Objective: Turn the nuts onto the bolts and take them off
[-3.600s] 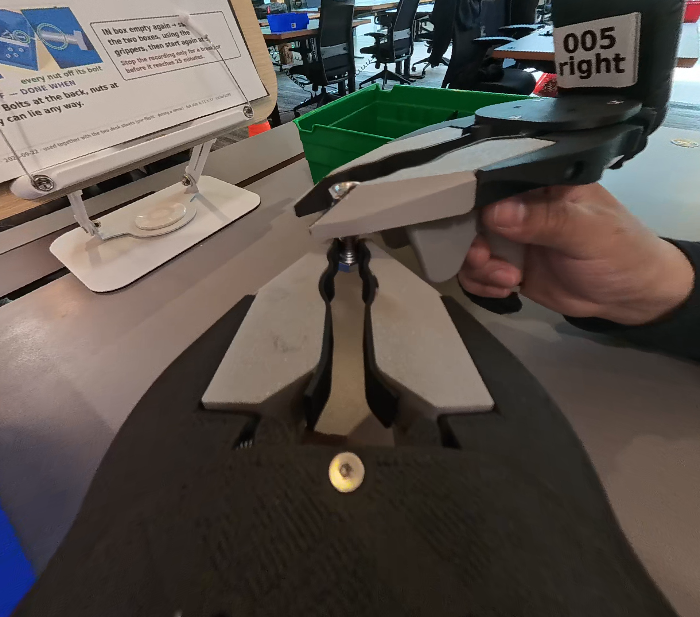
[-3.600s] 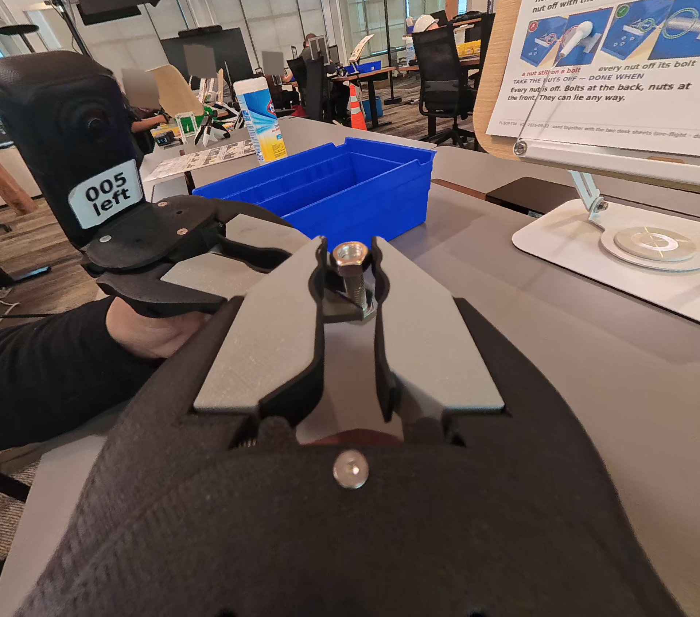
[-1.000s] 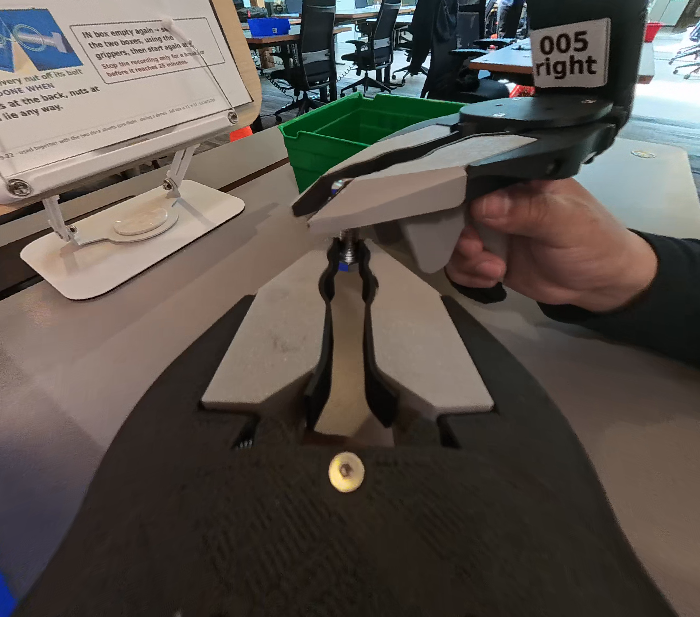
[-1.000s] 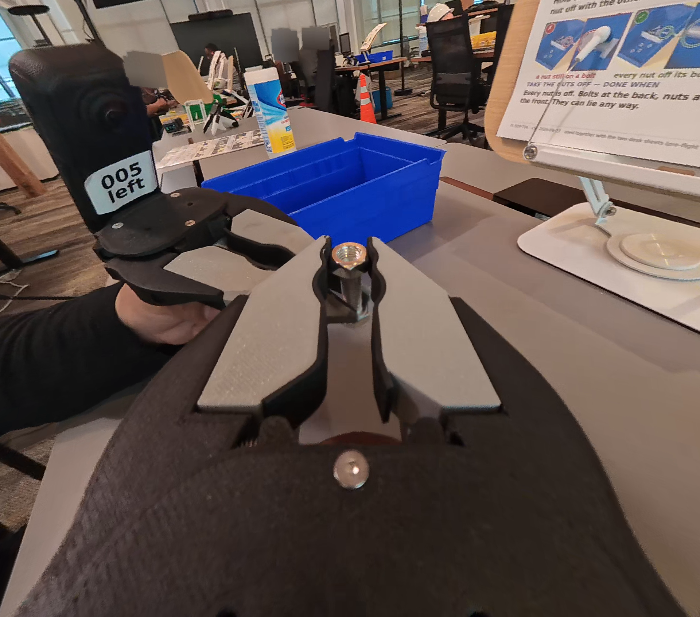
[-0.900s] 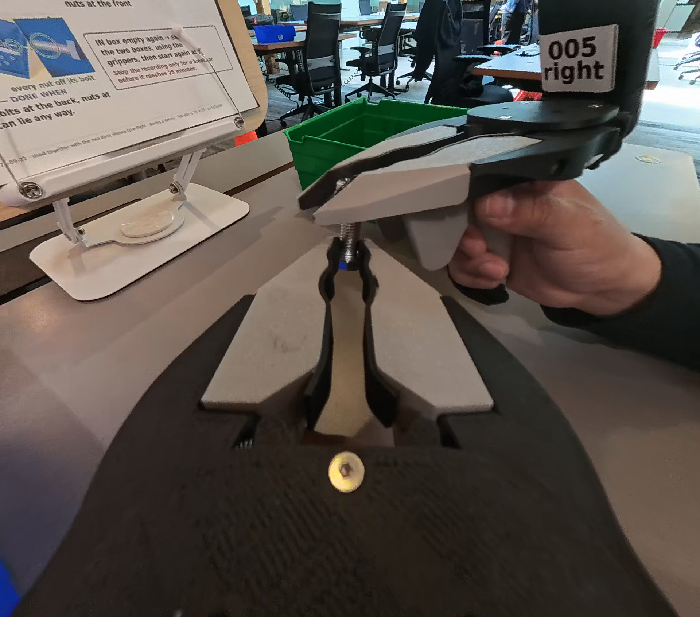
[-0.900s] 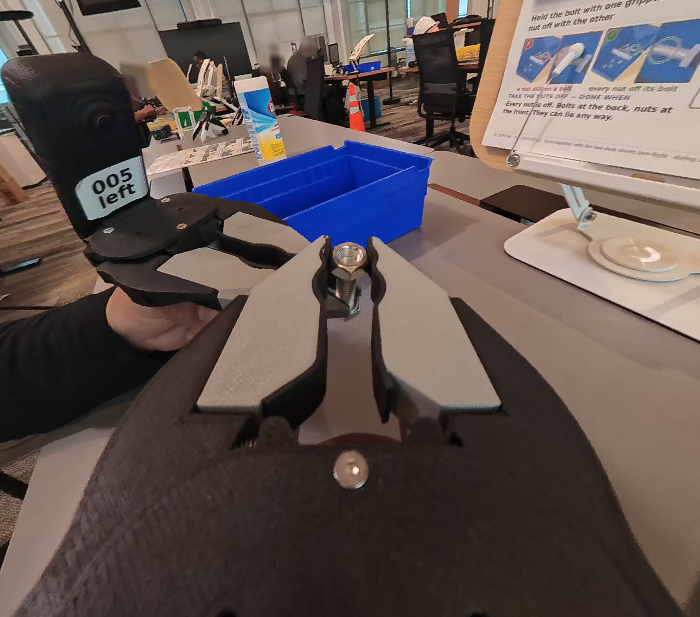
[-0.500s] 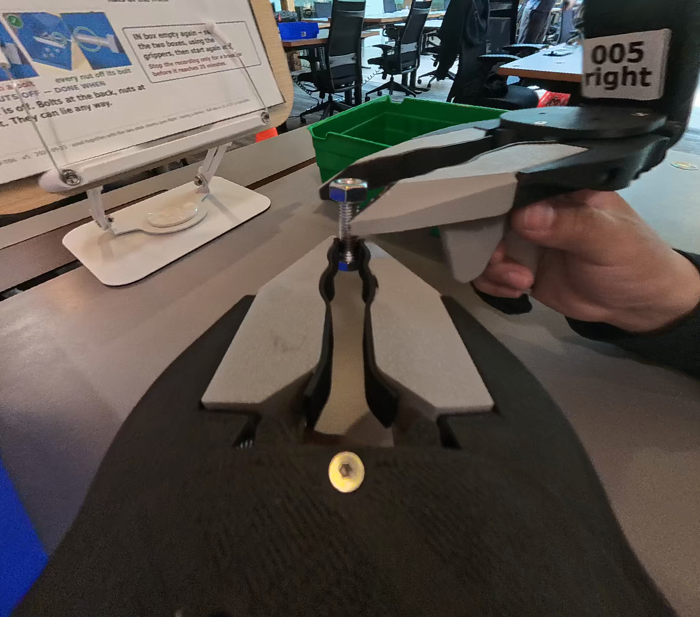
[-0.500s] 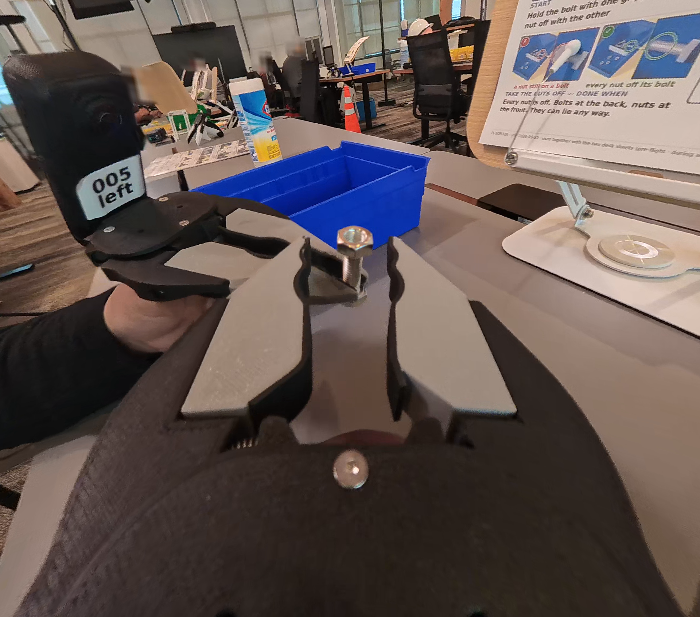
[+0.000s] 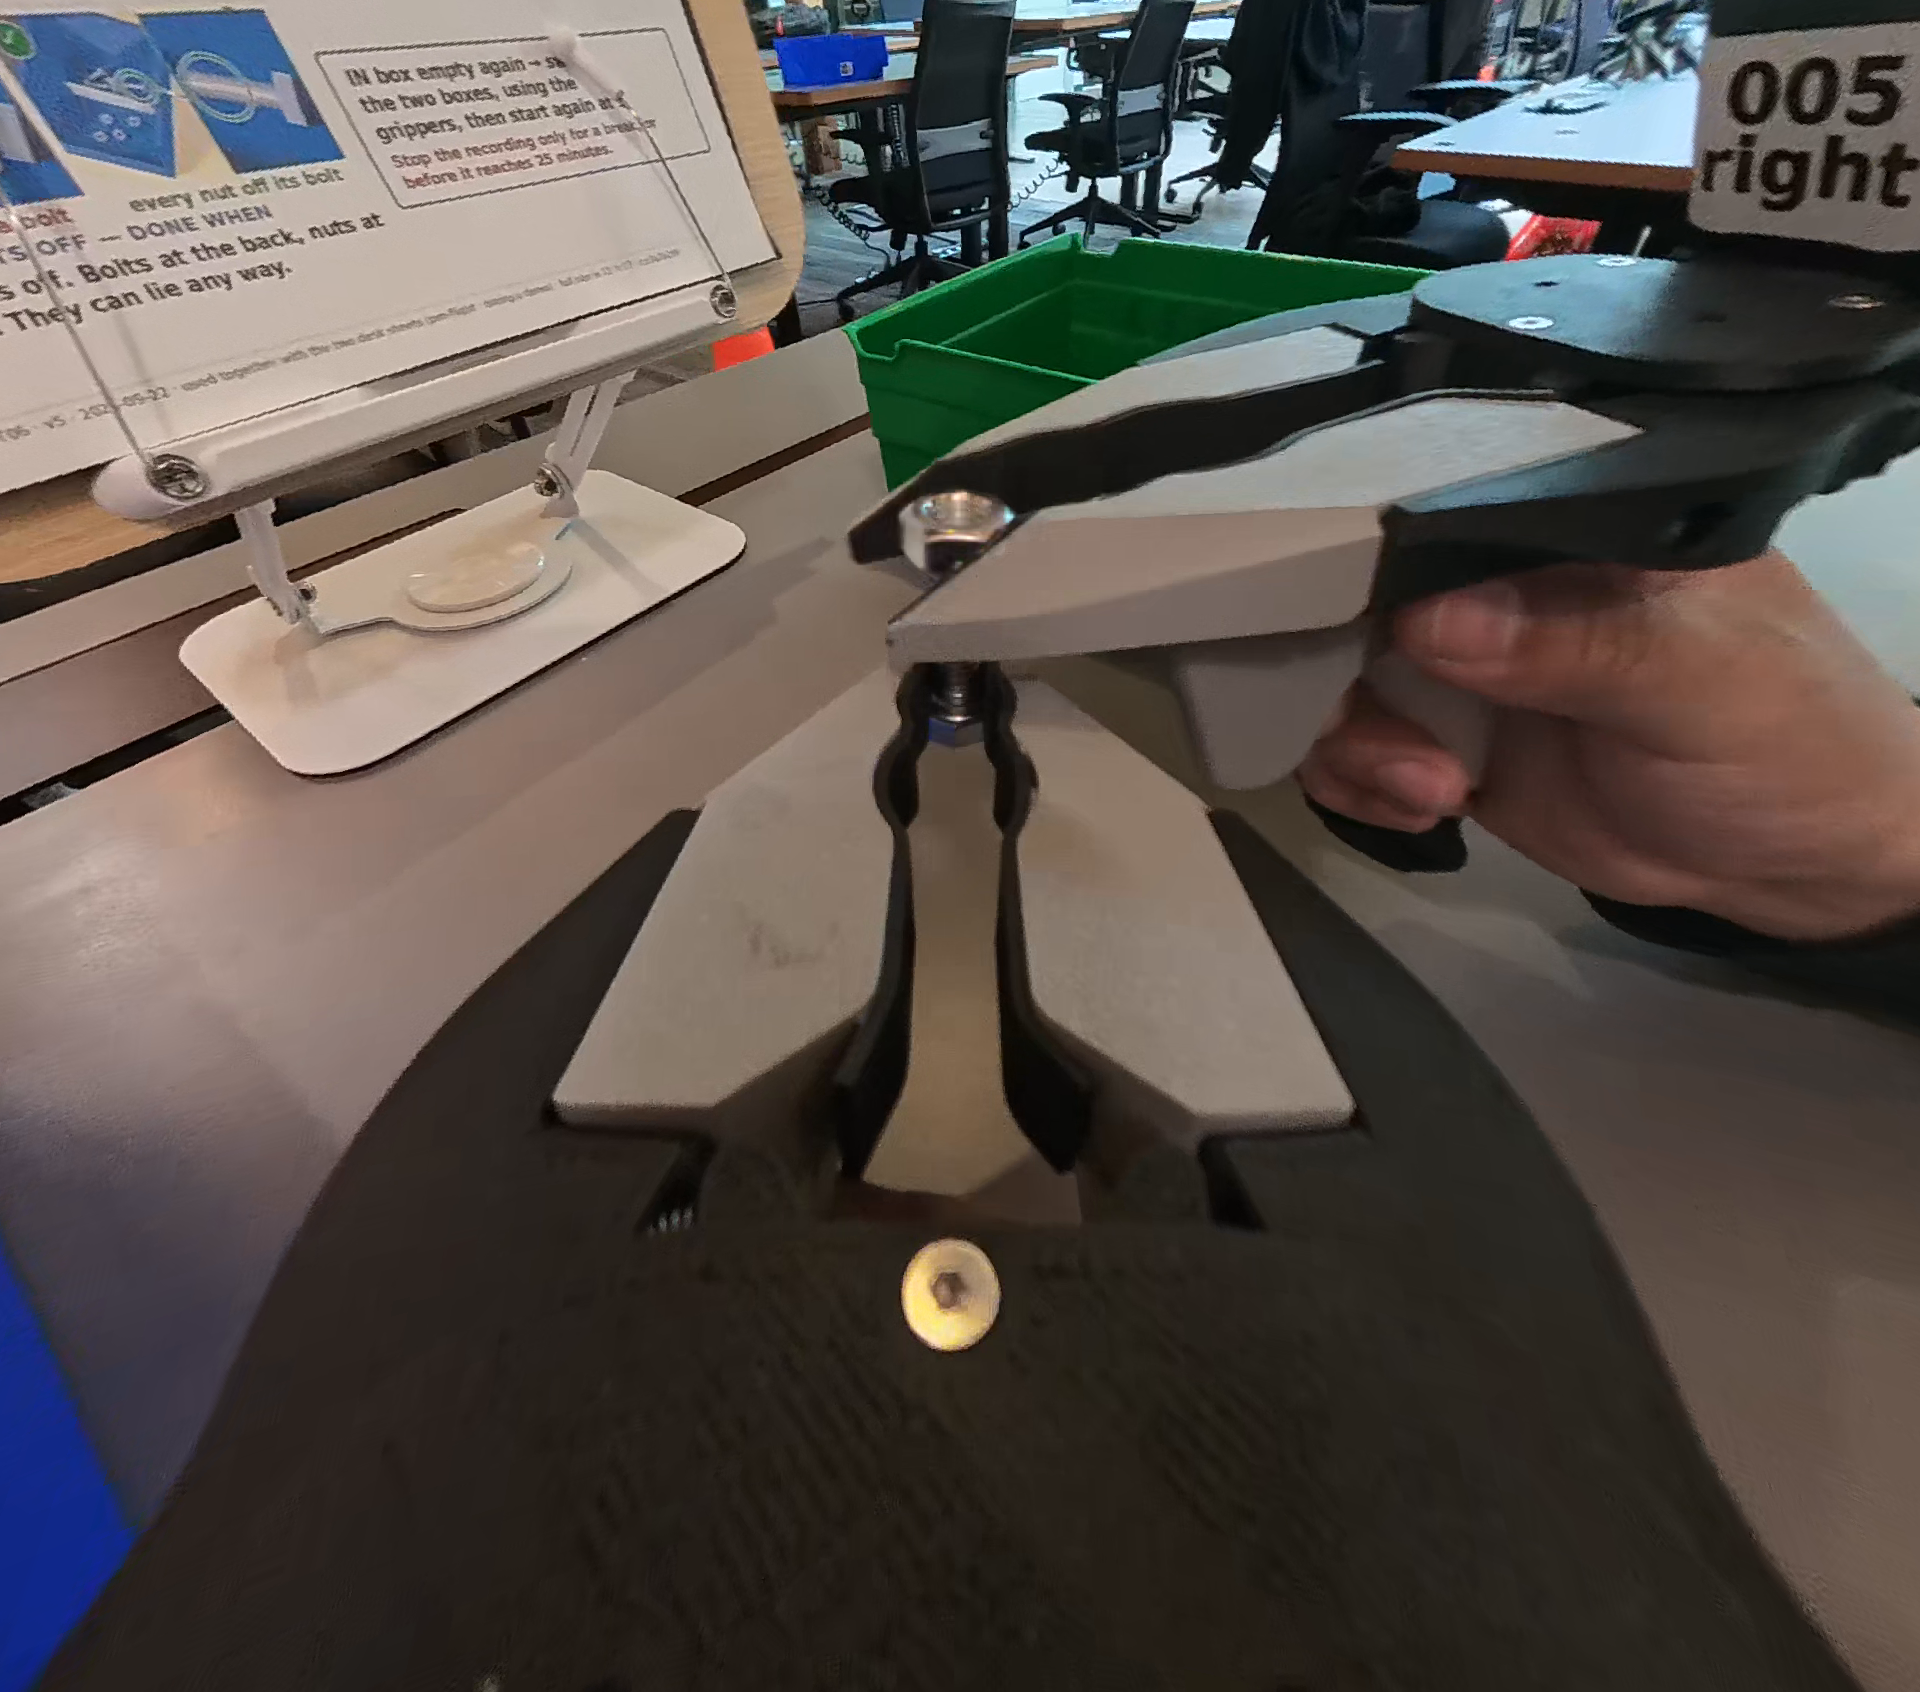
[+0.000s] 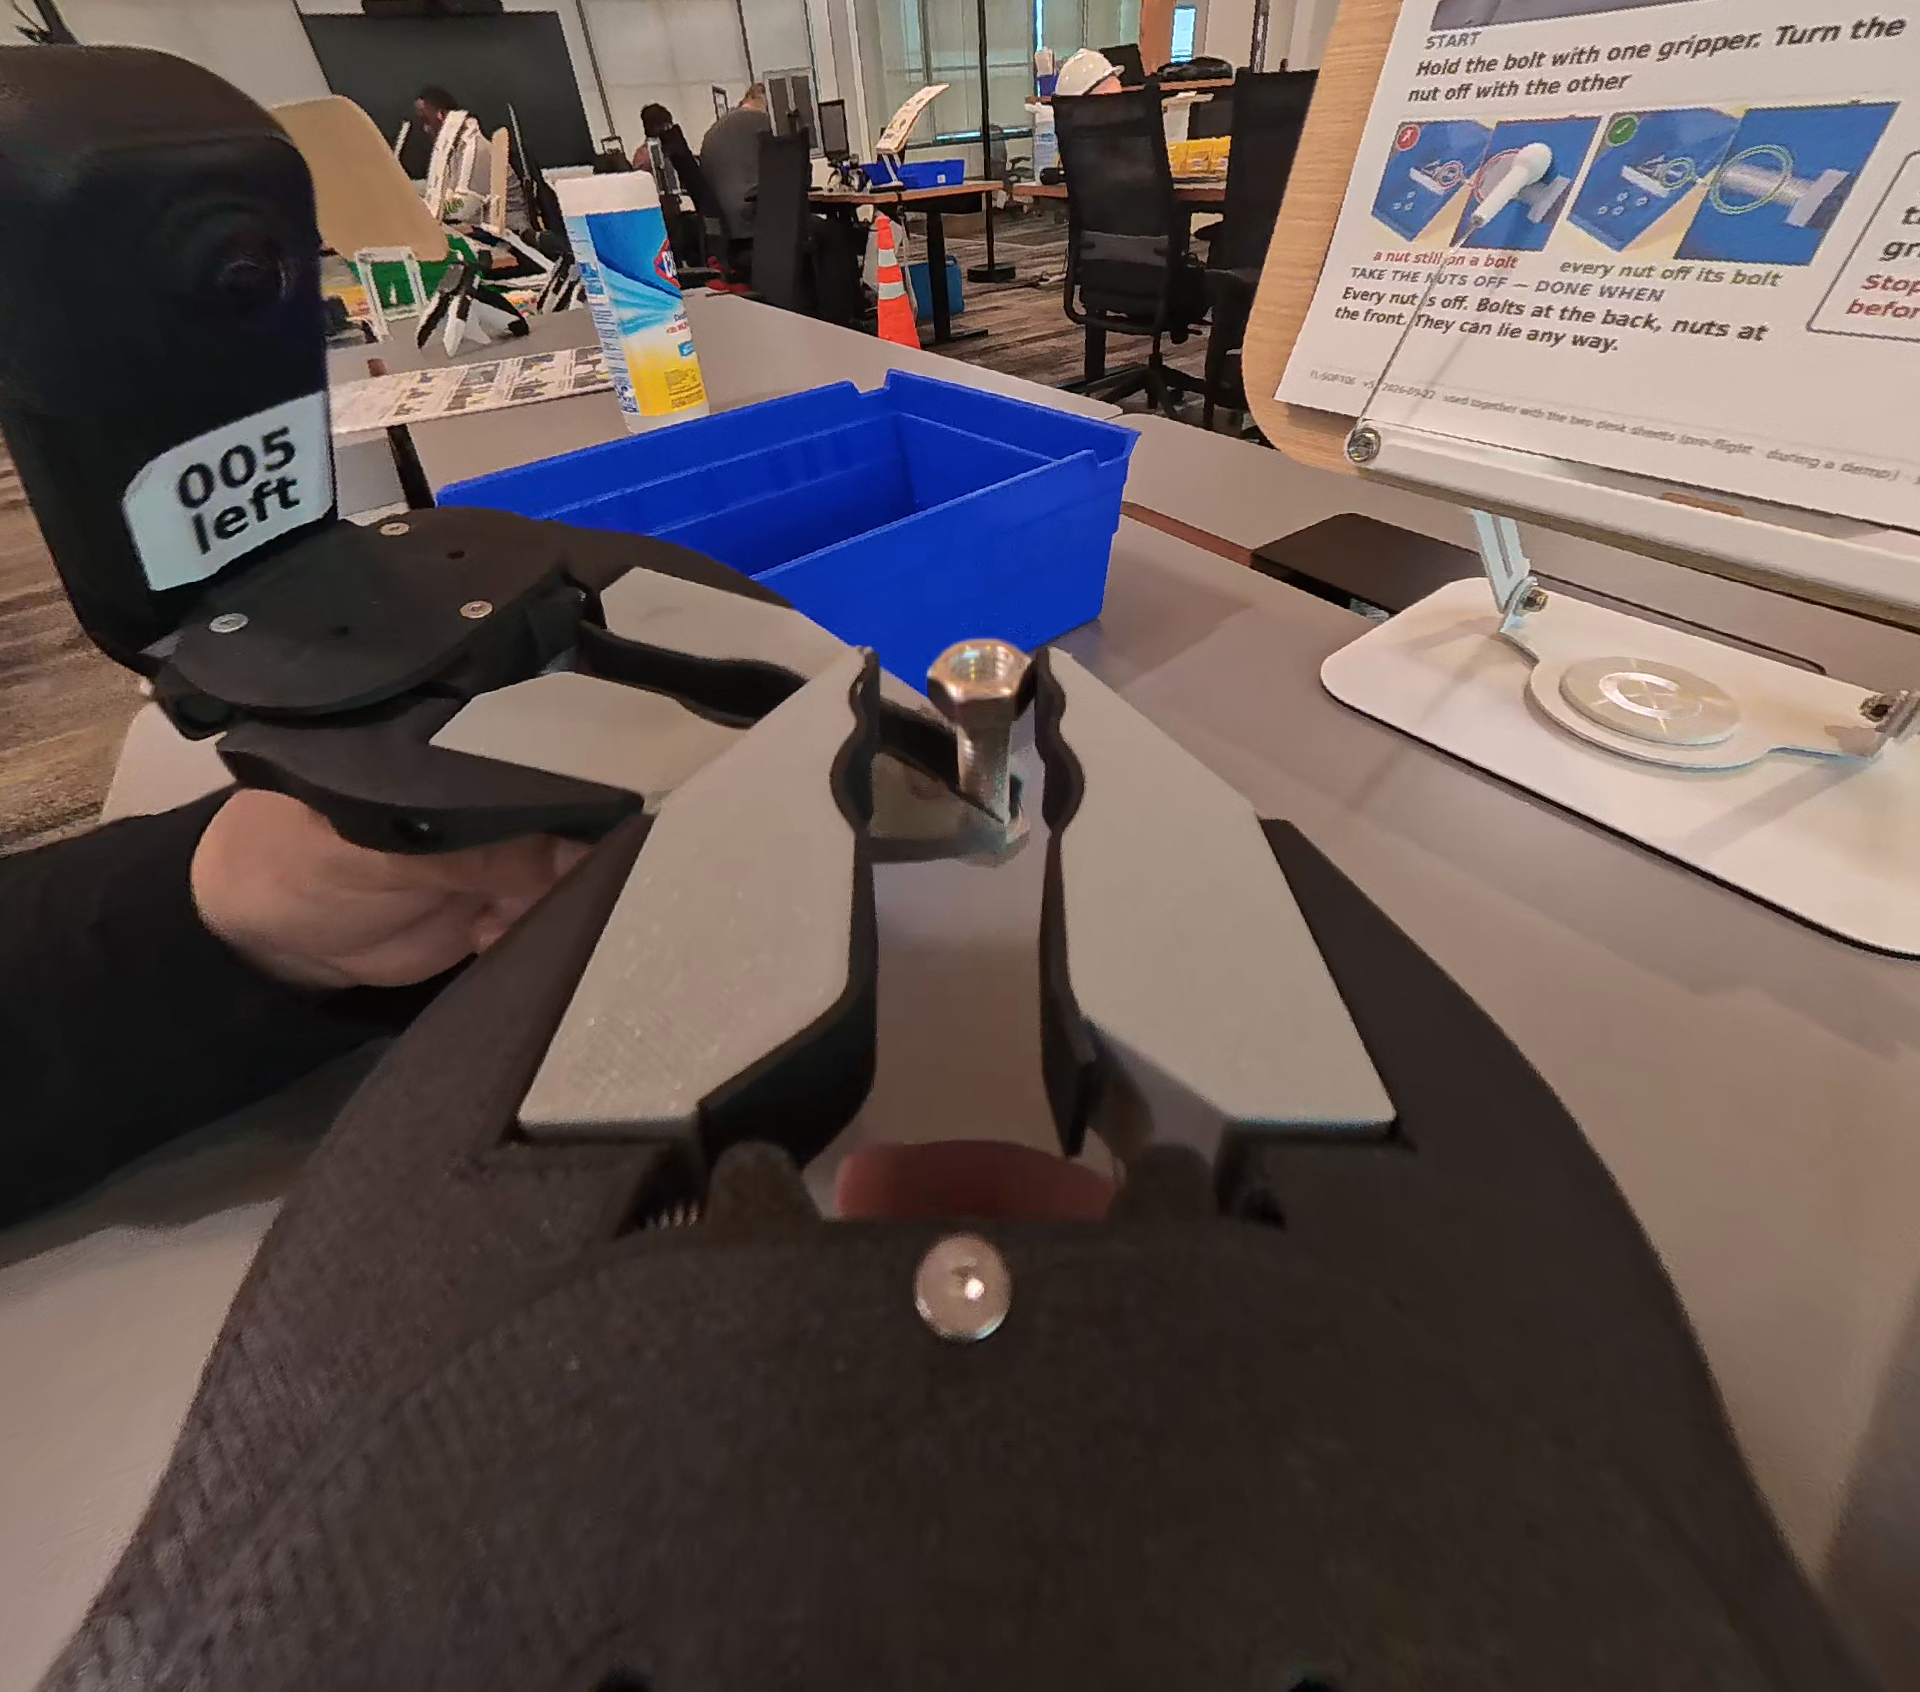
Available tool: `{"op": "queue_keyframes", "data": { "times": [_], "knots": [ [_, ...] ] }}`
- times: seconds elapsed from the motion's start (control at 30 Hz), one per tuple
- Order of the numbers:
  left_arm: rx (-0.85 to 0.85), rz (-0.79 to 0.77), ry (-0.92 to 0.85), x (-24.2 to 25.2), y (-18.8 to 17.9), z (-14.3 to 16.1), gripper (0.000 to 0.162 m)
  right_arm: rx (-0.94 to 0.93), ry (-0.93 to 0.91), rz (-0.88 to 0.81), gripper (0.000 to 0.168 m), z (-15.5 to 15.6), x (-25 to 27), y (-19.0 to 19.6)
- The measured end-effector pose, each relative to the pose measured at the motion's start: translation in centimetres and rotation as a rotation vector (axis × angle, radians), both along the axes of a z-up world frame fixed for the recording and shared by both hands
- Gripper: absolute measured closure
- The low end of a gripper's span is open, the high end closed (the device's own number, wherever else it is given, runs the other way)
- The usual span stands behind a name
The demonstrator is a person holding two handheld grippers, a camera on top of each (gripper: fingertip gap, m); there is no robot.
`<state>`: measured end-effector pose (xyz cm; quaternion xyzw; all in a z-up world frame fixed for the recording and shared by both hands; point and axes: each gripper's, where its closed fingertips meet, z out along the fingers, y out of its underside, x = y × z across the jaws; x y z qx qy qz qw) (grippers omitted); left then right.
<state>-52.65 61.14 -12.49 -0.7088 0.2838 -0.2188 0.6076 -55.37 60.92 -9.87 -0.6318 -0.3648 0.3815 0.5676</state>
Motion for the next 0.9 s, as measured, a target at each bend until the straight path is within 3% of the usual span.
{"op": "queue_keyframes", "data": {
  "times": [0.2,0.43,0.9],
  "knots": [
    [0.004,-0.025,0.005,0.6,-0.5,0.1,0.155,-0.015,0.006,0.007,0.152,0.0,0.2,0.1],
    [0.036,-0.06,0.043,1.2,-1.1,0.2,0.156,-0.05,0.003,0.081,0.154,-0.1,0.0,-0.4],
    [0.006,-0.048,-0.013,0.5,-0.6,0.3,0.156,-0.02,0.0,0.062,0.154,0.4,0.2,-0.4]
  ]
}}
